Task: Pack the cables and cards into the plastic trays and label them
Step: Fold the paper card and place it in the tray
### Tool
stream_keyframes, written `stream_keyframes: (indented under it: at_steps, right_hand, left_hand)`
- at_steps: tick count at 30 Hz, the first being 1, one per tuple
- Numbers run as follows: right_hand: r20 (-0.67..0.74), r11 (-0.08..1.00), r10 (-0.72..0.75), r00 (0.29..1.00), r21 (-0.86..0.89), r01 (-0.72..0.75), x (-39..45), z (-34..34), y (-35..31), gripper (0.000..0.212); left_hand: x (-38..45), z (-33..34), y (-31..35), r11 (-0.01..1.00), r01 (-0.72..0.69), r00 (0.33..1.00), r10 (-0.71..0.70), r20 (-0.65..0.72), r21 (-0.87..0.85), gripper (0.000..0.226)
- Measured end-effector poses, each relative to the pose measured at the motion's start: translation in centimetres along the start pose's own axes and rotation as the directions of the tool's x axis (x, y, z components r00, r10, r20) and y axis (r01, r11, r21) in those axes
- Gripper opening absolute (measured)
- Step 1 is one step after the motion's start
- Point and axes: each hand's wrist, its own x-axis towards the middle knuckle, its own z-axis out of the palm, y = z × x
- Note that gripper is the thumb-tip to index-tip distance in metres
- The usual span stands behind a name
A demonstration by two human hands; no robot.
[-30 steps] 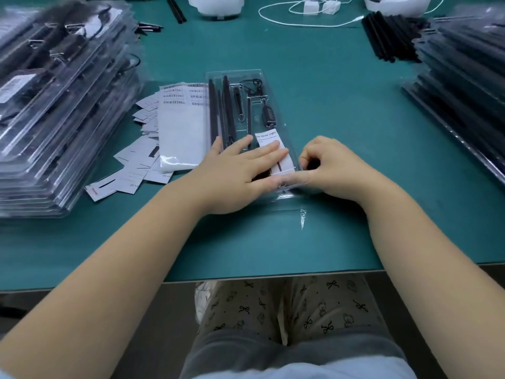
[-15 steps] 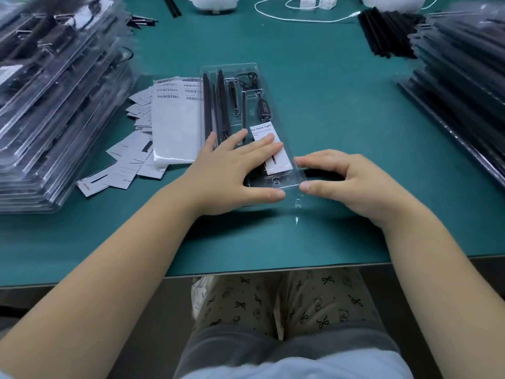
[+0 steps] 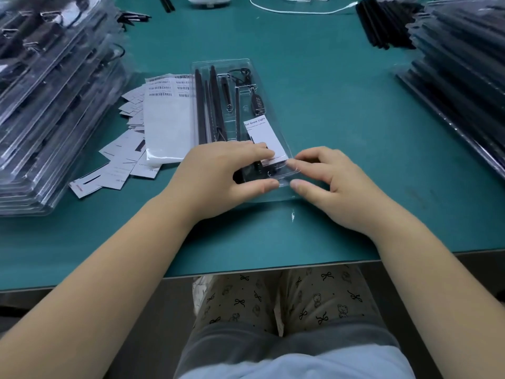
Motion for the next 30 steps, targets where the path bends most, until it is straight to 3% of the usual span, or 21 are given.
stream_keyframes:
  at_steps: [4, 6, 9, 12, 15, 18, 22, 24, 27, 30]
  right_hand:
    - [0.124, 0.968, -0.04, 0.991, -0.243, 0.069, -0.5, 0.1, -0.6, 0.085]
    - [0.163, 0.942, -0.031, 0.986, -0.325, 0.083, -0.4, 0.2, -0.7, 0.096]
    - [0.09, 0.978, -0.062, 0.994, -0.191, 0.078, -0.5, -0.1, -0.5, 0.077]
    - [-0.095, 0.999, -0.054, 0.994, -0.011, 0.054, -0.6, -0.2, 0.0, 0.037]
    - [-0.259, 0.989, 0.008, 0.966, 0.143, 0.03, -0.6, -0.3, 0.1, 0.02]
    - [-0.209, 0.986, 0.0, 0.978, 0.161, 0.034, -0.6, -0.7, -0.1, 0.038]
    - [-0.131, 0.992, -0.105, 0.986, -0.081, 0.095, -0.4, -0.1, -0.2, 0.025]
    - [-0.094, 0.989, -0.103, 0.99, -0.116, 0.092, -0.3, -0.2, -0.3, 0.022]
    - [0.033, 0.999, -0.017, 0.999, -0.037, 0.018, 0.1, -1.1, -0.7, 0.016]
    - [-0.017, 0.953, 0.162, 0.987, 0.261, -0.152, 0.6, -1.2, -1.4, 0.017]
  left_hand:
    - [0.0, -0.2, 0.2, 1.0, 0.018, 1.0, -0.018, 0.016, -0.014, 0.048]
    - [0.0, -0.3, 0.2, 1.0, 0.018, 1.0, -0.018, 0.016, -0.018, 0.048]
    - [0.0, -0.2, 0.2, 1.0, 0.026, 0.999, -0.026, 0.026, -0.001, 0.048]
    - [0.1, -0.3, 0.2, 0.999, -0.006, 0.999, 0.005, 0.034, 0.037, 0.05]
    - [0.2, -0.3, 0.3, 0.995, -0.059, 0.997, 0.056, 0.045, 0.079, 0.055]
    - [0.2, -0.3, 0.1, 0.993, -0.074, 0.996, 0.068, 0.063, 0.097, 0.055]
    - [0.1, -0.5, -0.2, 0.996, -0.042, 0.992, 0.032, 0.122, 0.085, 0.06]
    - [0.2, -0.5, -0.4, 0.995, -0.031, 0.987, 0.015, 0.162, 0.096, 0.06]
    - [0.1, -0.4, 0.0, 0.978, -0.137, 0.982, 0.113, 0.153, 0.155, 0.05]
    - [0.1, 0.1, 0.6, 0.945, -0.24, 0.97, 0.227, 0.081, 0.223, 0.051]
